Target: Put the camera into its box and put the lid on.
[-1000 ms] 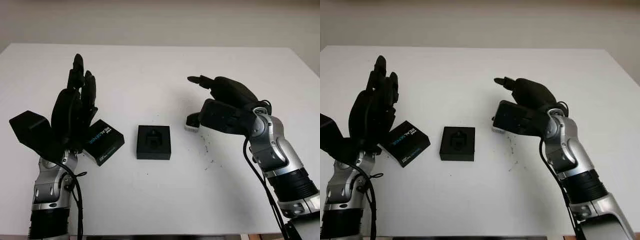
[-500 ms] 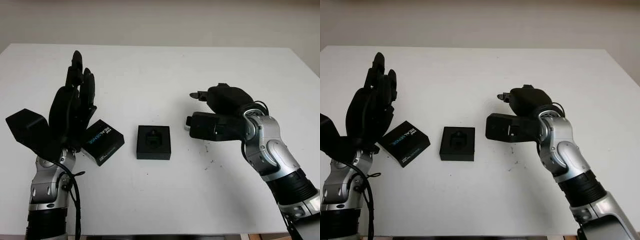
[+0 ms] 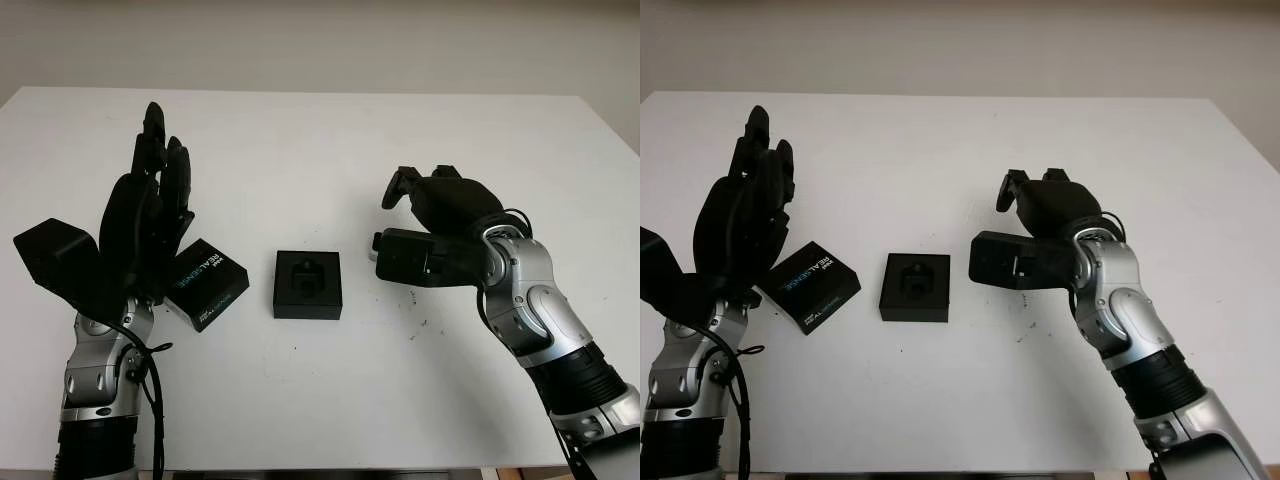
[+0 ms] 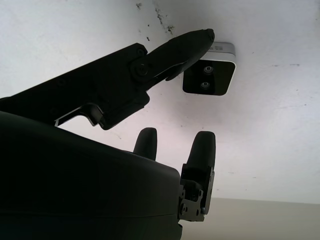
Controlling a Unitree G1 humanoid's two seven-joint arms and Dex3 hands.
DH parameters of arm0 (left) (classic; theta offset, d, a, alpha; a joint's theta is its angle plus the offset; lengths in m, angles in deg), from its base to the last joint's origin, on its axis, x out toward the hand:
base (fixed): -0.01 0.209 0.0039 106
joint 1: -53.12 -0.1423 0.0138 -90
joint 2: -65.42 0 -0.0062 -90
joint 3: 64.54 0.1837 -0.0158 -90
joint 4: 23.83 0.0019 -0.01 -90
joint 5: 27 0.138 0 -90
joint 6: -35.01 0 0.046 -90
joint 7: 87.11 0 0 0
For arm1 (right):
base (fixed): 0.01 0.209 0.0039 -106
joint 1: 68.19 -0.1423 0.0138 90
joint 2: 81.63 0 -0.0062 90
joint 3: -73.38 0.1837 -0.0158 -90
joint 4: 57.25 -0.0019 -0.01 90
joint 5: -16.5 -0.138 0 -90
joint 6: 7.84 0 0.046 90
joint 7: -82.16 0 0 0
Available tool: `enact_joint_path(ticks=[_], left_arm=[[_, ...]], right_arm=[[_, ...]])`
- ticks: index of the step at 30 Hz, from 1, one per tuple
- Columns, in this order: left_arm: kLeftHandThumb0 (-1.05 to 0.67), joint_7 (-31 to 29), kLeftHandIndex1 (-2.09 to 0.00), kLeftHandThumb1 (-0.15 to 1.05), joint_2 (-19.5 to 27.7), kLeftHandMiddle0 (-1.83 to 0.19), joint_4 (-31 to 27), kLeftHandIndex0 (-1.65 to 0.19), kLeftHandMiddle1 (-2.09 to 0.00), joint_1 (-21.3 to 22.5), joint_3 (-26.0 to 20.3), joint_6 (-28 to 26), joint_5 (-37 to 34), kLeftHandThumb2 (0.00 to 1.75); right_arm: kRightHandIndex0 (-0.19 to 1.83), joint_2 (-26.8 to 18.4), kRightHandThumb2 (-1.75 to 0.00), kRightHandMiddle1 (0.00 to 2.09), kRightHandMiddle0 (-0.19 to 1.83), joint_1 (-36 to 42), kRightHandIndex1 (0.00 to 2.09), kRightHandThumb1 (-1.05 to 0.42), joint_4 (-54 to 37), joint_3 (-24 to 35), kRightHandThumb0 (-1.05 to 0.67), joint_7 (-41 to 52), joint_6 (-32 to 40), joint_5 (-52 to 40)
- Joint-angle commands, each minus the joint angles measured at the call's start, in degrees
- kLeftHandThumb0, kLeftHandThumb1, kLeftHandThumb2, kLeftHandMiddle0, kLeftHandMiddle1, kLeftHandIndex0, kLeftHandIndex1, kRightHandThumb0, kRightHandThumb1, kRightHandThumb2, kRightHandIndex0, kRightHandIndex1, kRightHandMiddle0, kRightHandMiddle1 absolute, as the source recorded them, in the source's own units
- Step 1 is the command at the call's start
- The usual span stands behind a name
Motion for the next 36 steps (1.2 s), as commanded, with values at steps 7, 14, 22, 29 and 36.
enact_joint_path(ticks=[7, 14, 22, 29, 36], left_arm=[[-0.79, 0.2, 0.0, 1.05, -0.2, 0.19, -0.6, 0.19, 0.0, 0.5, 0.1, 0.4, 0.1, 0.49], [-0.79, 0.1, 0.0, 1.05, -0.4, 0.19, -0.4, 0.19, 0.0, 0.5, 0.0, 0.5, -0.1, 0.48], [-0.79, 0.8, 0.0, 1.05, -0.4, 0.19, -0.6, 0.19, 0.0, 0.5, 0.2, 0.5, 0.7, 0.49], [-0.79, 0.4, 0.0, 1.05, -0.5, 0.19, -0.7, 0.19, 0.0, 0.4, 0.1, 0.5, 0.3, 0.48], [-0.79, 0.6, 0.0, 1.05, -0.6, 0.19, -0.6, 0.19, 0.0, 0.4, 0.1, 1.0, 0.6, 0.48]], right_arm=[[-0.19, 0.3, -0.06, 1.54, -0.19, 0.7, 1.8, -0.86, 1.1, -0.7, -0.64, -0.5, -0.1, 0.4], [-0.19, 0.8, -0.06, 1.57, -0.19, 0.7, 1.8, -0.86, 2.1, -0.5, -0.63, 0.6, 0.5, -0.5], [-0.19, 1.3, -0.05, 1.51, -0.19, 0.7, 1.7, -0.87, 2.5, -0.2, -0.58, 1.6, 1.0, -1.7], [-0.19, 1.2, -0.05, 1.63, -0.19, 0.7, 1.82, -0.86, 4.1, -0.3, -0.59, -0.1, -0.7, -2.2], [-0.18, 0.8, -0.06, 1.33, -0.1, 0.7, 1.64, -0.89, 6.2, -0.2, -0.52, -1.9, -3.7, -3.4]])
